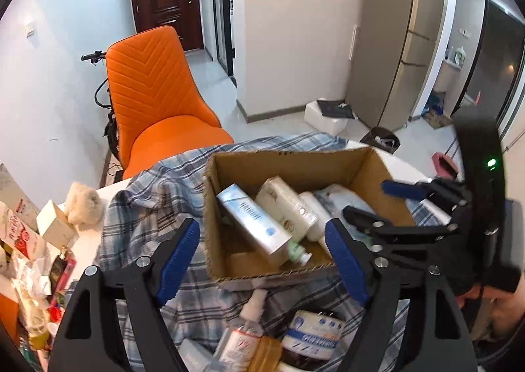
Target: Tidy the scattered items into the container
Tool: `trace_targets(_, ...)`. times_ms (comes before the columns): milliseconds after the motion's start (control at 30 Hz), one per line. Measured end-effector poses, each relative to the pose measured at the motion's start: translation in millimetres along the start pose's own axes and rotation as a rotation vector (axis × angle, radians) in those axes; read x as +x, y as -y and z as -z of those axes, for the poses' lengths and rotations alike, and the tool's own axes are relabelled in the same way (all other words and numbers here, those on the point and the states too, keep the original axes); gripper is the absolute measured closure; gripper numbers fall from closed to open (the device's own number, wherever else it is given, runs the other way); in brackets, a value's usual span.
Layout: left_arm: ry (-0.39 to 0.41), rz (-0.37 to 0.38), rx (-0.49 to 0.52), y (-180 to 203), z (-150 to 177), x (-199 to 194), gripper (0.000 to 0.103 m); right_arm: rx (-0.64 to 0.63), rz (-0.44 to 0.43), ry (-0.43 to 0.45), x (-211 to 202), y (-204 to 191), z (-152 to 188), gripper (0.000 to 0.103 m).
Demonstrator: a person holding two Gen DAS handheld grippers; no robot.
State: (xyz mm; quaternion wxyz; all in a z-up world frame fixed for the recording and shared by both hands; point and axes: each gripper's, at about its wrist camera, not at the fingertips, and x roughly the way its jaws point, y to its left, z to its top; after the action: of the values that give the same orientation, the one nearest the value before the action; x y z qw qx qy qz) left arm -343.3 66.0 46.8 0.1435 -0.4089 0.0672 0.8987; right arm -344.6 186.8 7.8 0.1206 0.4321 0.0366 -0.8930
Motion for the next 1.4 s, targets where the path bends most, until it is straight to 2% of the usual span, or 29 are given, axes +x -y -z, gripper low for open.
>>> trace_targets(67, 0.02, -0.062, -0.024, -6.8, 1.6, -3.9, 0.014, 0.002, -0.001, 0.001, -2.1, -0.6, -0.1, 0.022)
trace_targets(100, 0.027, -0.081, -0.044, -9.7, 2.1, -5.3, 0.013, 0.003, -0.005, 0.001, -3.0, -0.8, 0.0, 0.02)
trace_targets(167, 0.036, -0.052, -0.096, -17.8, 3.3, -7.9, 0.013, 0.0, 0.01, 0.009, -6.0, -1.8, -0.1, 0.014)
trace_targets(267, 0.042, -0.005, -0.149, -25.9, 6.4, -12.5, 0.013, -0.018, 0.061, 0.024, -11.9, -7.0, -0.2, 0.01)
trace_targets(333, 0.051, -0.023, -0.159, -26.6, 7.6, -15.8, 0.013, -0.027, 0.093, 0.041, -17.0, -7.8, 0.6, 0.01)
trace_targets(433, 0.067, -0.064, -0.146, -24.6, 9.6, -21.4, 0.013, -0.038, 0.115, 0.065, -24.6, -11.5, 3.0, 0.009)
trace_targets(633, 0.054, -0.058, -0.111, -13.9, 18.7, -30.5, 0.013, -0.019, 0.09, 0.086, -38.7, -13.9, 11.9, 0.002)
trace_targets(767, 0.058, -0.078, -0.112, -7.5, 27.0, -40.3, 0.013, 0.019, 0.083, 0.107, -49.9, -11.0, 23.8, 0.002)
trace_targets(900, 0.077, -0.098, -0.07, 4.0, 35.0, -52.4, 0.013, 0.045, 0.07, 0.122, -63.3, -8.4, 36.5, 0.002)
trace_targets(1133, 0.073, -0.058, -0.042, 23.2, 56.5, -66.4, 0.013, 0.047, 0.062, 0.145, -87.0, -10.6, 58.4, 0.002)
trace_targets(1300, 0.037, 0.016, -0.062, 26.8, 72.7, -71.3, 0.013, 0.02, 0.068, 0.136, -93.0, -14.4, 72.0, 0.002)
trace_targets(1400, 0.048, -0.004, -0.053, 29.2, 78.6, -76.4, 0.013, 0.03, 0.059, 0.139, -96.8, -13.9, 79.7, 0.002)
